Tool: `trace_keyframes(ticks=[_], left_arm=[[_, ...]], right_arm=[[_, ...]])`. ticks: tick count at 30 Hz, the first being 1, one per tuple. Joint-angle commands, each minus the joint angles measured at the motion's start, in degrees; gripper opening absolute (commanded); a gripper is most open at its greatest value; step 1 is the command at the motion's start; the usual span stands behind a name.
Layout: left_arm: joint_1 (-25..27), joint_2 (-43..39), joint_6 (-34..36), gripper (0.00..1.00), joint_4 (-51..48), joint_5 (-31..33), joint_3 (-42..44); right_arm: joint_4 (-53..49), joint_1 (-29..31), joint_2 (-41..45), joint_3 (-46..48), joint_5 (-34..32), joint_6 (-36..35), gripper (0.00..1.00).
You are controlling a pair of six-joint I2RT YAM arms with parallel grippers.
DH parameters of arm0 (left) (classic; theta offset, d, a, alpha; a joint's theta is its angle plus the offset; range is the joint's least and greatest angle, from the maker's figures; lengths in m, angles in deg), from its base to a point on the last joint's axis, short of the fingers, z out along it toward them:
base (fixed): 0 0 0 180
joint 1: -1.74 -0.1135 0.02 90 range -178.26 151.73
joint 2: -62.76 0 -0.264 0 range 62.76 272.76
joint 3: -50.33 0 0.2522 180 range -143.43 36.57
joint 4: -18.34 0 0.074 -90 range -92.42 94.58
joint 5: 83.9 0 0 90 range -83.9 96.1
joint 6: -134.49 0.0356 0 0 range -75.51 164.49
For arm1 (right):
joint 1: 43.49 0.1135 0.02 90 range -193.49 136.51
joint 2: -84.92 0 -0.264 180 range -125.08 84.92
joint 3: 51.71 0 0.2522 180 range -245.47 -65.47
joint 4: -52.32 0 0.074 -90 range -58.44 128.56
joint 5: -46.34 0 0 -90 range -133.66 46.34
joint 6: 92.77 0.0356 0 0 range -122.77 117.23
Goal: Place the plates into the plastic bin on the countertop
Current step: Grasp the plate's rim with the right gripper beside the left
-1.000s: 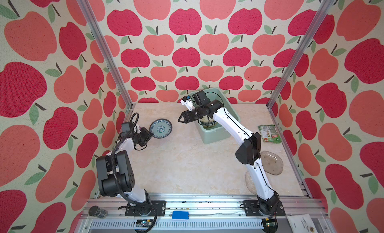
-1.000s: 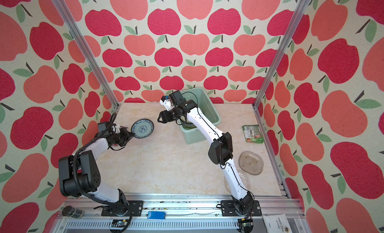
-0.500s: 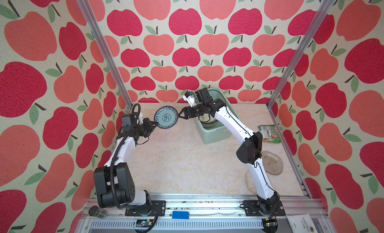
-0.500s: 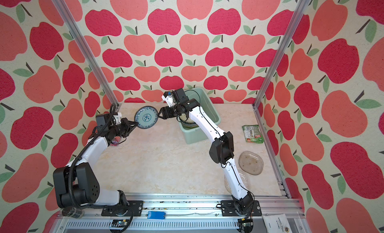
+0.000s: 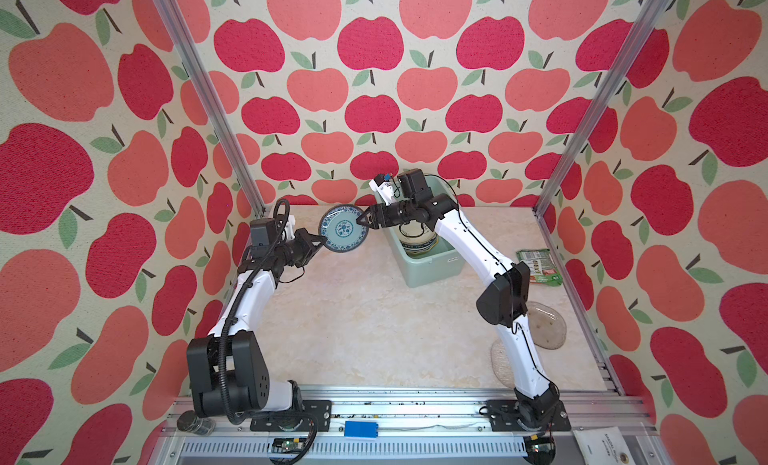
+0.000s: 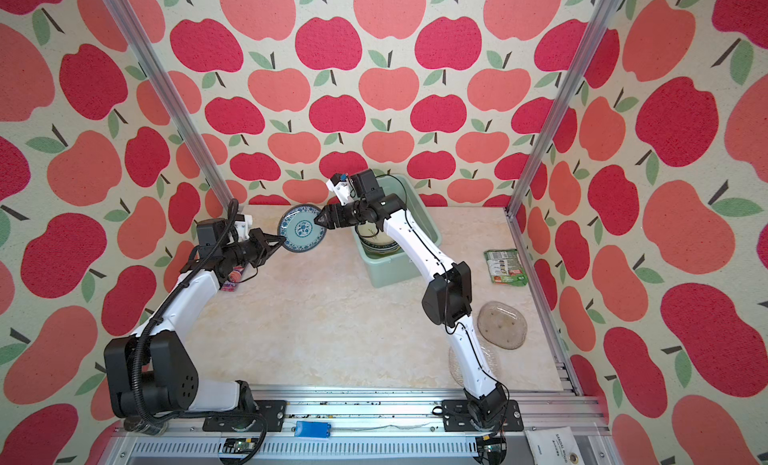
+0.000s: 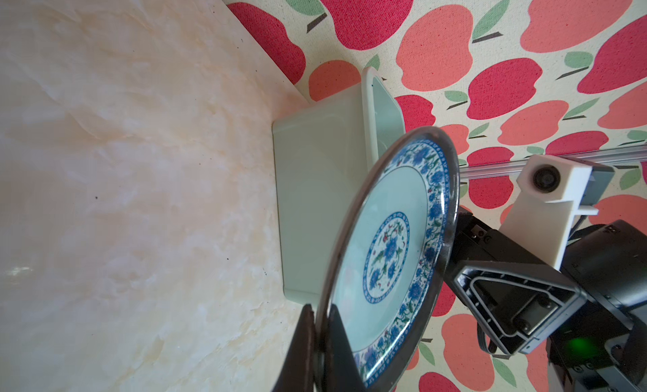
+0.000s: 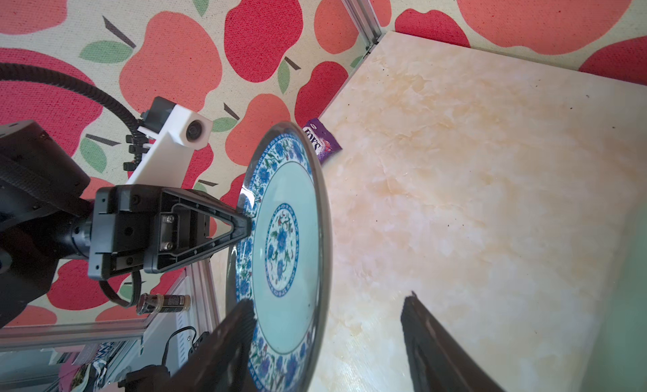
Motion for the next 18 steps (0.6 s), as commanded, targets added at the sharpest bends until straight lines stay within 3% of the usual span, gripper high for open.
trace_keyframes(ticks=[1,8,18], left_arm=[[0.19,-0.48,-0.25,0.0,1.01,-1.7,-3.28],[1.33,1.59,-1.13,0.0,2.06,-2.08,-6.21],[3.39,4.44,-1.65,0.0,2.59,-2.41,-8.99]], right_arm=[[2.67,0.18,2.36,0.69,2.5,1.7,0.69],[4.88,-0.39,1.7,0.74,5.95,3.01,0.58],[7.45,-1.19,3.07,3.89,6.88,4.69,0.31]])
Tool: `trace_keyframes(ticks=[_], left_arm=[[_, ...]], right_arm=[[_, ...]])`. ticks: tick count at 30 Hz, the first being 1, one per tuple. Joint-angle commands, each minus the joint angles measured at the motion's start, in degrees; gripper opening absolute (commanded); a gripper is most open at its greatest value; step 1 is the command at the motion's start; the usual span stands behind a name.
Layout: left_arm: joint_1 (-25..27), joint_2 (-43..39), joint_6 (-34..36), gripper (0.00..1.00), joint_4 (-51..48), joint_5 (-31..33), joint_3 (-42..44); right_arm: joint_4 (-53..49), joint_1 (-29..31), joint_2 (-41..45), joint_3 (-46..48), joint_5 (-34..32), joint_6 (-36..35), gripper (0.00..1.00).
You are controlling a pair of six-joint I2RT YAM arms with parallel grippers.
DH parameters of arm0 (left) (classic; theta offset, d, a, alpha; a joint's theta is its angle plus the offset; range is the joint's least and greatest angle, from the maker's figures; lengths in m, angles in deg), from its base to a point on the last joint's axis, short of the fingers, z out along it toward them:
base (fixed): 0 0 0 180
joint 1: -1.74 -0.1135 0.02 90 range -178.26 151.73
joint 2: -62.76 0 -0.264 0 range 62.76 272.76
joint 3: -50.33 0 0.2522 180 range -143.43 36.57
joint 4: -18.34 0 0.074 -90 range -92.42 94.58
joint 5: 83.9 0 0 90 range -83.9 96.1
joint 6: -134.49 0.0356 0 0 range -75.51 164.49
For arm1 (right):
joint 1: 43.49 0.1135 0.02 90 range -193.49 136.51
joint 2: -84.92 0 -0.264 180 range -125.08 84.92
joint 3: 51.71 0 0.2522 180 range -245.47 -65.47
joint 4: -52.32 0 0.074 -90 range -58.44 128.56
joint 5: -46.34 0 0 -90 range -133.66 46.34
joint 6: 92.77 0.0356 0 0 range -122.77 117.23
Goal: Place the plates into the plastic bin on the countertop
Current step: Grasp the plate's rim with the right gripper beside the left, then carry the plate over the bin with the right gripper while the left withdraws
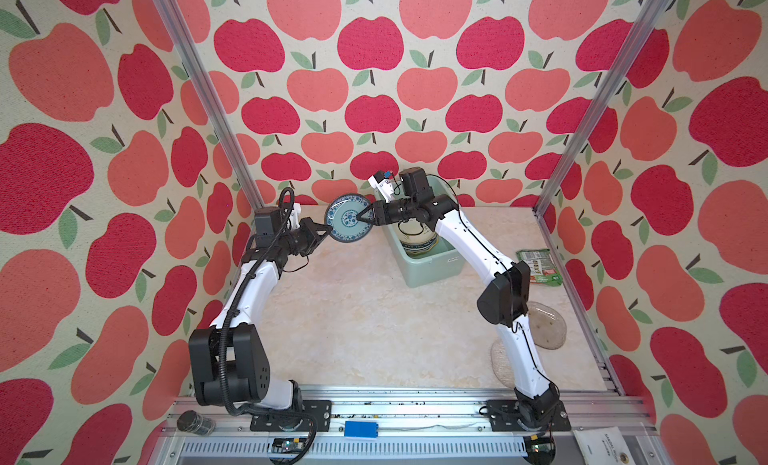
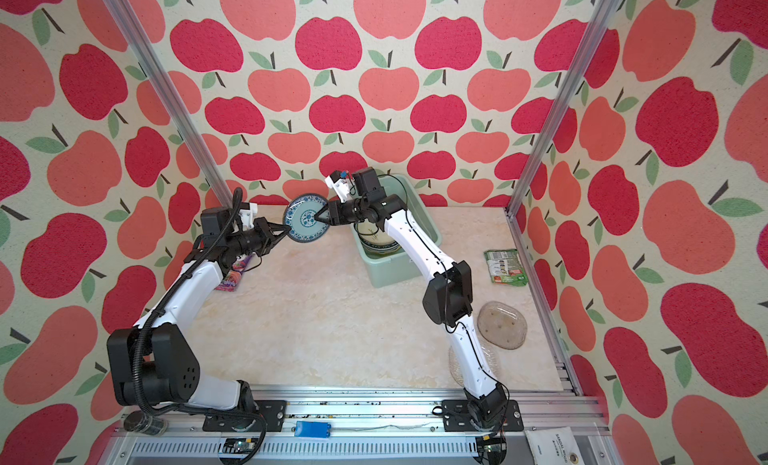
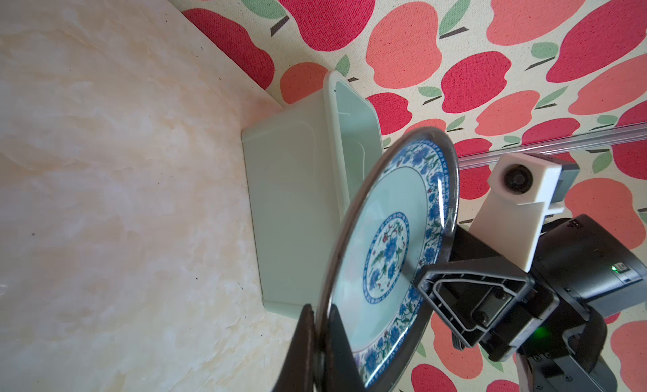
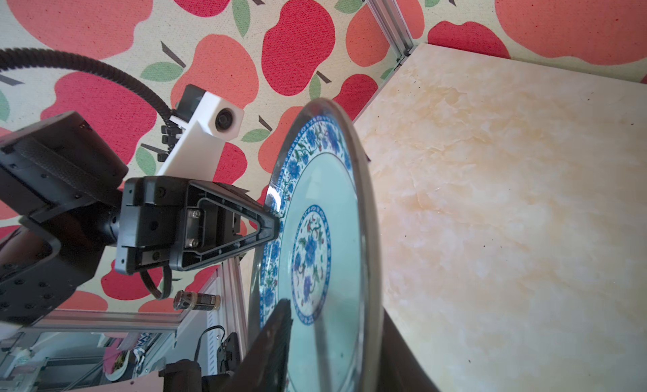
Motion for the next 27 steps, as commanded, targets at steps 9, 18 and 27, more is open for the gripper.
trace_keyframes(ticks=[9,18,27], left_arm=[[2.6,3.55,-0.98,0.0,2.55,-1.71,-5.8],[3.51,5.86,-0.86,0.29,3.83,0.25,-9.68],[4.21,5.55,7.57,0.77,5.23,8.32,-14.05]], right_arm=[[4.94,-1.65,6.11,7.02,0.64,1.64,0.14],[7.54,-4.0,9.22,10.43,-0.73,3.41,0.05],[9.38,-8.62,12.26,12.89,-4.08,5.46,0.04]])
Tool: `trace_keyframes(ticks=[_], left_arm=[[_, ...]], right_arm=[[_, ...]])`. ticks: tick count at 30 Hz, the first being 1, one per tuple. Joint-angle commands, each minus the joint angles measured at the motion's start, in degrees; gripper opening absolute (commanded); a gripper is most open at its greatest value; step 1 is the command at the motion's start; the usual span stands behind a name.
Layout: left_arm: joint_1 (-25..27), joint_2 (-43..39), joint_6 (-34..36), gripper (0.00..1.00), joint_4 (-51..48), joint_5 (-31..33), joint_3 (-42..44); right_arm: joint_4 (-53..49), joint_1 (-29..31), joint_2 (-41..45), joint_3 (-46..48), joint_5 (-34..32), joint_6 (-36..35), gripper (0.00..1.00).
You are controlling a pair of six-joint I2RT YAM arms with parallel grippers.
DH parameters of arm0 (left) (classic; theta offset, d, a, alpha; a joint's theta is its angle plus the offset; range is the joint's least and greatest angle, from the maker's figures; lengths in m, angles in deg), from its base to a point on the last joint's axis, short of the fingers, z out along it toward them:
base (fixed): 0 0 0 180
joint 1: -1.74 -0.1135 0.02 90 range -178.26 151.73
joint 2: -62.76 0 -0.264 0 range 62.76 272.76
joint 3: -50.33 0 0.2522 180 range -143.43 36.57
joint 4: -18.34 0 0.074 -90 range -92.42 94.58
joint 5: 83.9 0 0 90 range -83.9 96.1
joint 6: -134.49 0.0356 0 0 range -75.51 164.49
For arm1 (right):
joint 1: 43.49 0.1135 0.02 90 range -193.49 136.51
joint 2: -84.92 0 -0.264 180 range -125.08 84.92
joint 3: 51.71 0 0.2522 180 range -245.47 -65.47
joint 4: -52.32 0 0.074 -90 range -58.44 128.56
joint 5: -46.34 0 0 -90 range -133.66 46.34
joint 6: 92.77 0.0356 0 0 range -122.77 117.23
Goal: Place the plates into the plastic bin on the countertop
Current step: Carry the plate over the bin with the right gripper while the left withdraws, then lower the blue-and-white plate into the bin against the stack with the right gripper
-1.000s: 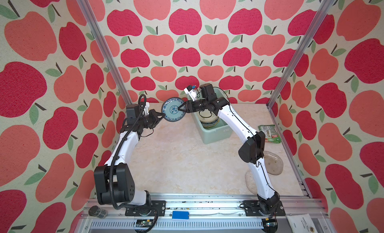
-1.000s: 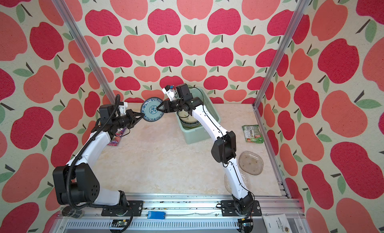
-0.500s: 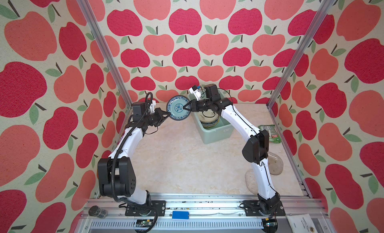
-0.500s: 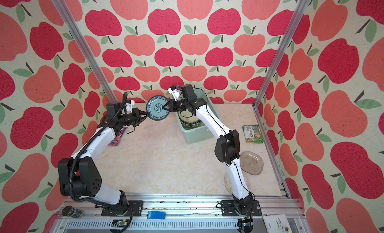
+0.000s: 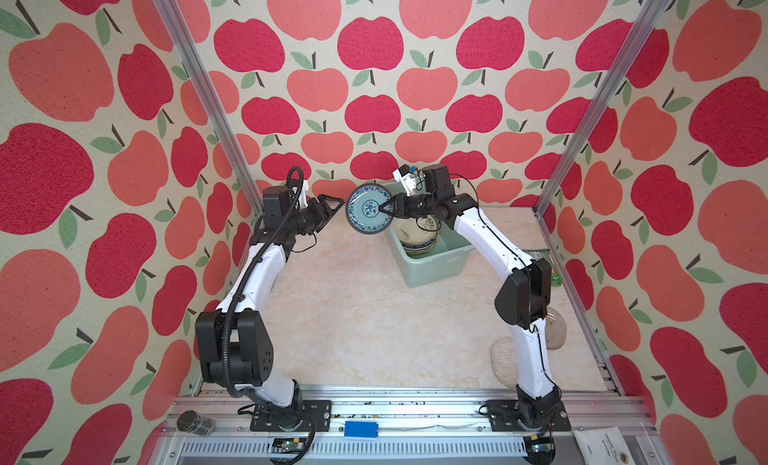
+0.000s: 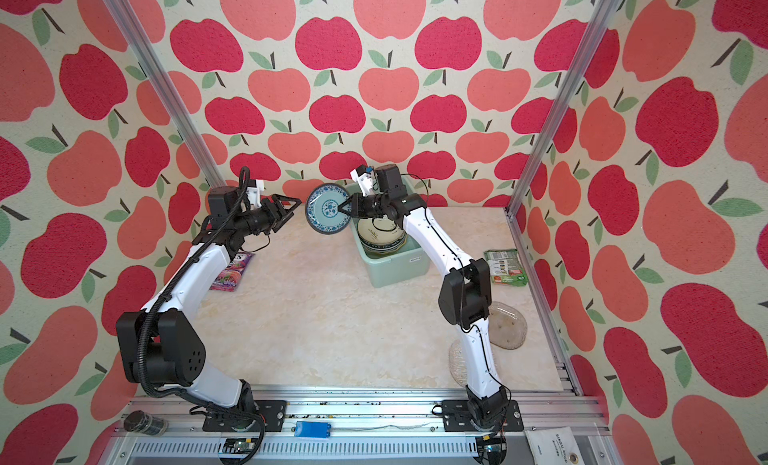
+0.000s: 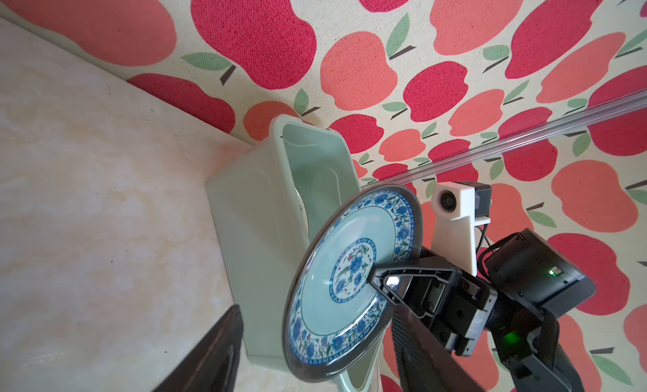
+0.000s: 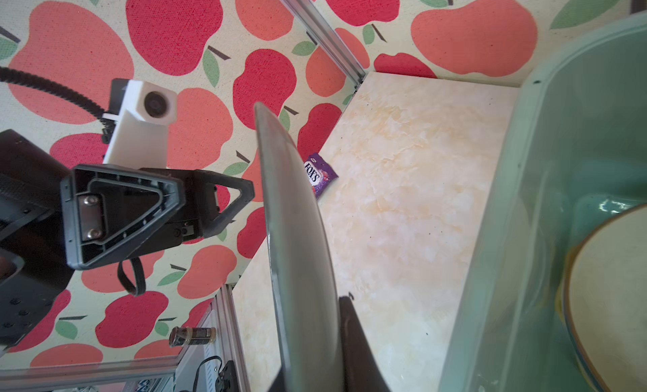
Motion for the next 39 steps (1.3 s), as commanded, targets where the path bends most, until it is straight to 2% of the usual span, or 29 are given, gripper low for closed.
trace_keyframes(ticks=[1,5,8,14,18,21,26,33,39], left_arm=[[0.43,-0.24,5.42,0.8,3.64,4.49,-2.26],[0.73,0.53,8.3,0.92,8.43,7.22,-2.96],[1.92,2.63,13.8,1.0,10.1,6.17,-6.03],[5.69,9.07,27.84,0.99,4.46,1.8,-15.97],[8.66,11.43,37.54,0.99,-1.89,2.41,-20.66],[11.1,11.66,43.75,0.99,-6.89,4.7,-21.59],[12.57,8.68,43.61,0.99,-6.22,6.62,-16.27],[12.83,3.77,42.44,0.99,-4.64,7.54,-9.96],[12.84,0.88,42.44,0.99,-5.7,9.19,-7.6]], right_arm=[[2.92,-2.45,4.67,0.75,-2.16,1.3,0.04],[3.07,-4.8,6.11,1.85,-5.64,1.9,0.04],[0.5,-6.22,6.79,1.86,-11.64,1.89,0.04],[-9.53,-8.78,4.61,-2.79,-25.41,8.06,0.05],[-21.49,-9.81,-1.48,-15.12,-28.22,13.69,0.05],[-26.43,-9.56,-5.4,-21.43,-28.51,19.15,0.05],[-29.22,-8.23,-5.71,-21.09,-32.05,28.36,0.05],[-26.13,-4.64,-2.86,-11.3,-37.75,44.65,0.04],[-27.8,-1.34,-6.12,-11.8,-42.54,54.09,0.04]])
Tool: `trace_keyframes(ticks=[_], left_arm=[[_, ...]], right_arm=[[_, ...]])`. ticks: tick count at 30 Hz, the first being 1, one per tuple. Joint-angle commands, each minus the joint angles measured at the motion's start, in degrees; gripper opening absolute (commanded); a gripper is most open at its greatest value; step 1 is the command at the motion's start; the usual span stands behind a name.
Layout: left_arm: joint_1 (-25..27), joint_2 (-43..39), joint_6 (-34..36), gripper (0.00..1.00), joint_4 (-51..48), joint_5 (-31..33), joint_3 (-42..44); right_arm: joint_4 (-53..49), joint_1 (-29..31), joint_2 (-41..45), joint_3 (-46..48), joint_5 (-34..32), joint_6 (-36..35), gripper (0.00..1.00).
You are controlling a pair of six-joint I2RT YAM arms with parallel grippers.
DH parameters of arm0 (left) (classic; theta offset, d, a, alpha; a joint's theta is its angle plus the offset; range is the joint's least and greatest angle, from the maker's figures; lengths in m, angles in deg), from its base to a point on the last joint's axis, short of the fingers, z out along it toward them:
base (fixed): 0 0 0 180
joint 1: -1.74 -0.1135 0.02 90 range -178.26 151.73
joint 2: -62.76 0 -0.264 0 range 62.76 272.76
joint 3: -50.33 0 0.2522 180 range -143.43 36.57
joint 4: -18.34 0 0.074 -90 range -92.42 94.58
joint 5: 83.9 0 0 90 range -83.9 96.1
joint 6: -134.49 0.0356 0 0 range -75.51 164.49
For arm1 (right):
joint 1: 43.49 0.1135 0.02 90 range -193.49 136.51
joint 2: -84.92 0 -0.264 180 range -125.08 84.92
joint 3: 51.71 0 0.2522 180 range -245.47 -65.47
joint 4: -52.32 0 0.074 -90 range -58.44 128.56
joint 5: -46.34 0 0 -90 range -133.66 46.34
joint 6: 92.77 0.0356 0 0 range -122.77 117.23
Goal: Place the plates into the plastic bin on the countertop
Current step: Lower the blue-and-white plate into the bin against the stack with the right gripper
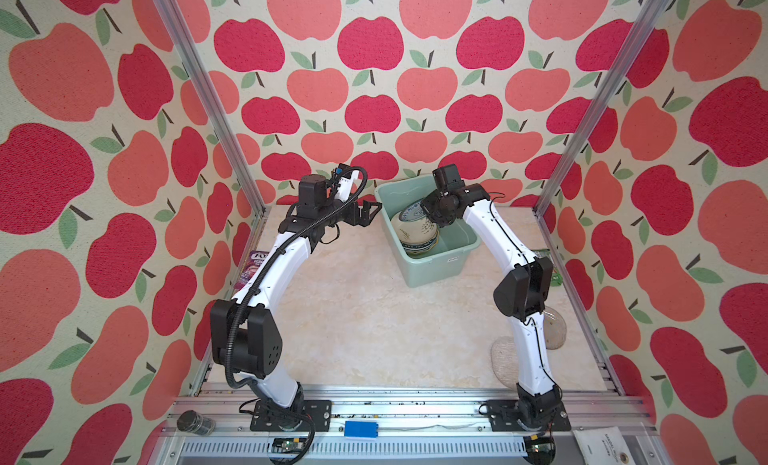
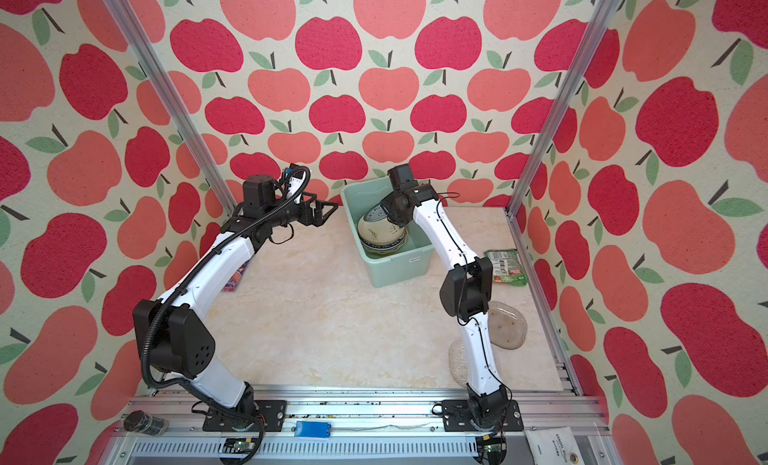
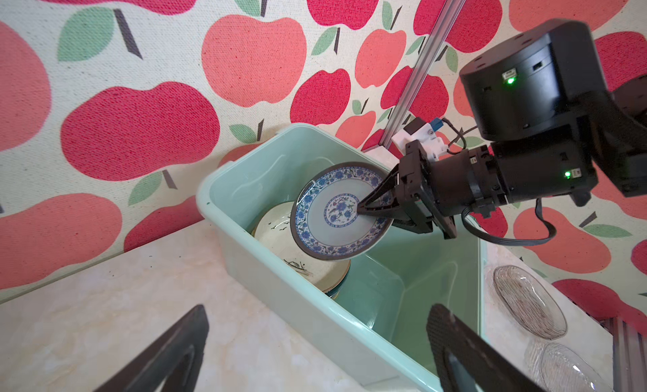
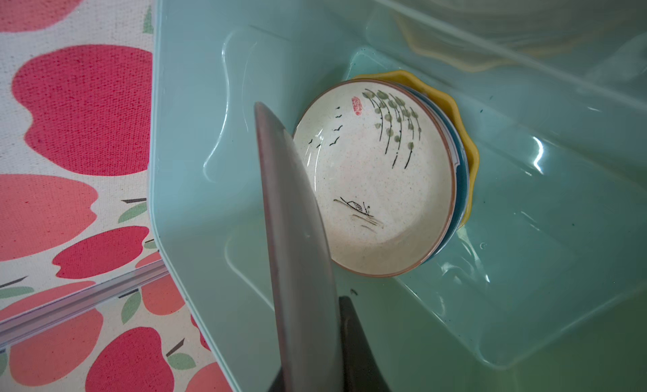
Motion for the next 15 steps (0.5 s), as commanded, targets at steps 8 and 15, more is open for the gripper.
trace_keyframes(ticks=[8,15], left_arm=[[-0.13,-5.87,2.0,0.99,-3.91,3.39,2.75],[-0.13,-5.63,2.4,0.99,-6.35,4.62,0.78]], right_arm=[[-3.44,1.66,-3.99,-1.04,-7.28,10.98,0.05],[-0.53,0.61,-6.72,-0.89,-7.38,11.52,0.06]])
